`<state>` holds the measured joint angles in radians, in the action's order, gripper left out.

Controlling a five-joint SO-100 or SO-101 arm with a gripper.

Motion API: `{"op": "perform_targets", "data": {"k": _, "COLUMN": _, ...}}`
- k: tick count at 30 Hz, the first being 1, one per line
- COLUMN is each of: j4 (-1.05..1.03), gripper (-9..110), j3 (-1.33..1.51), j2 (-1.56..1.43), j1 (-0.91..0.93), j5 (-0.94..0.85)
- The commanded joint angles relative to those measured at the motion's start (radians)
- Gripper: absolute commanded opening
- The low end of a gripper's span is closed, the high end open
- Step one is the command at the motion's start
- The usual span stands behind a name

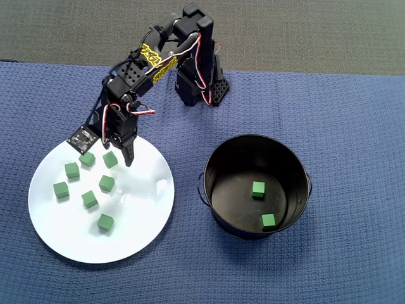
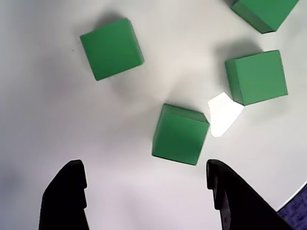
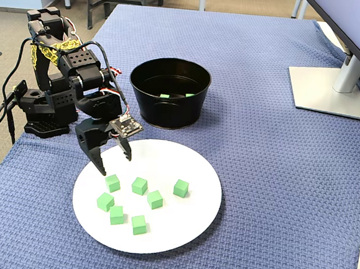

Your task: Pick up the green cubes from the white plate and place them in the black recipient

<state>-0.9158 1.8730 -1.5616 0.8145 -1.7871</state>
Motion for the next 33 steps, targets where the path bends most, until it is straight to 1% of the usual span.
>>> {"op": "perform_targets", "data": {"k": 1, "j4": -0.008, "gripper": 26, "j3": -0.041, "j2": 0.006, "j1": 0.025, "j5": -0.054}}
{"op": "perform_targets", "data": {"k": 14, "j4": 0.029, "gripper": 24, "j3": -0.078, "j2": 0.078, "j1": 0.034, "j5": -0.044}}
{"op": "perform_targets", "data": {"k": 23, "j4": 0.052, "gripper": 19, "j3": -0.132, "j2": 0.14, "j1": 0.026, "j5": 0.011}}
{"op": "perform_targets", "data": {"k": 33, "j4": 0.12, "gripper": 15, "j3": -0.1, "j2": 0.152, "j1": 0.029, "j5": 0.054}}
